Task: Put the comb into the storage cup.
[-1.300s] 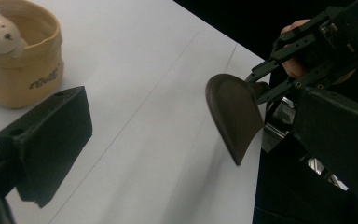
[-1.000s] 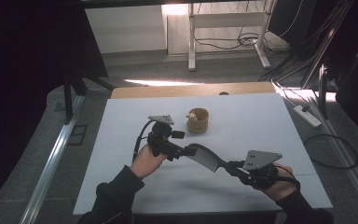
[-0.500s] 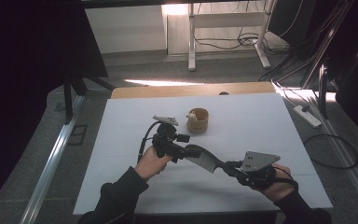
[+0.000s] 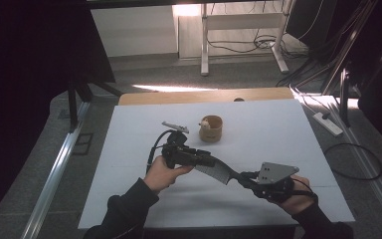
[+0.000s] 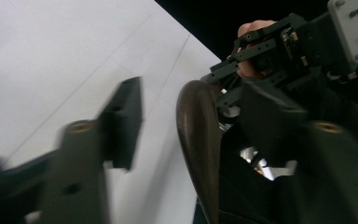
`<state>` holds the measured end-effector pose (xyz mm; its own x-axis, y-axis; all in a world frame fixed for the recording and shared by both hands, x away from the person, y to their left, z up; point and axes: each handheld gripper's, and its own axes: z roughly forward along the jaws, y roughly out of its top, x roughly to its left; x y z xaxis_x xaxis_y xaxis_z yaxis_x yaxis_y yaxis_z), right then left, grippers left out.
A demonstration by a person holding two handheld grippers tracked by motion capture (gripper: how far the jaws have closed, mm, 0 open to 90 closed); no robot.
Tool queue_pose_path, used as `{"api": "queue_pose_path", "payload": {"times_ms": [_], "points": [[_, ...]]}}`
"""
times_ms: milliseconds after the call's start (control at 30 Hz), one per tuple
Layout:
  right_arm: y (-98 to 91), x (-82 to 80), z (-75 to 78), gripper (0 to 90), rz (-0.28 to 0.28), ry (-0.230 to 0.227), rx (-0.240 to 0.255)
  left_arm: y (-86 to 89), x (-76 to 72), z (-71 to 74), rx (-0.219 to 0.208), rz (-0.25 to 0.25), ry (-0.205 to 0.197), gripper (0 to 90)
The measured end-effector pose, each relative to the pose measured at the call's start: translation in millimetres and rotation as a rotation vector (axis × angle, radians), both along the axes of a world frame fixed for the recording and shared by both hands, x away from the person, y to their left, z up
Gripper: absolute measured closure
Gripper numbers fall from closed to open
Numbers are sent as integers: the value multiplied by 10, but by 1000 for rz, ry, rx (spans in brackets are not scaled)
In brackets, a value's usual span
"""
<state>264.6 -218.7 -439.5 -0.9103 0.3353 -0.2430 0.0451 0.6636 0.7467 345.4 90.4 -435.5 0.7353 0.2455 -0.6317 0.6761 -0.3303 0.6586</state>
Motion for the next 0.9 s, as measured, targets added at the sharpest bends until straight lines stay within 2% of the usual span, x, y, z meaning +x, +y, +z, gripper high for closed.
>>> {"api": "queue_pose_path", "payload": {"times_ms": [67, 167, 433, 500, 600, 900], "points": [[1, -1, -2, 724, 0, -2, -1, 9, 8, -2, -16, -3, 27, 551], [2, -2, -1, 724, 2, -5, -1, 20, 15, -5, -32, -6, 51, 615], [5, -10, -4, 724, 11, -17, -2, 44, 23, -15, -47, 3, 85, 789], [8, -13, -5, 724, 11, -23, -5, 47, 26, -26, -67, 0, 107, 807], [16, -17, -16, 724, 12, -35, -16, 42, 20, -25, -70, 1, 121, 825], [18, -24, -27, 715, 9, -59, -12, 55, 27, -27, -95, -6, 125, 835]]}}
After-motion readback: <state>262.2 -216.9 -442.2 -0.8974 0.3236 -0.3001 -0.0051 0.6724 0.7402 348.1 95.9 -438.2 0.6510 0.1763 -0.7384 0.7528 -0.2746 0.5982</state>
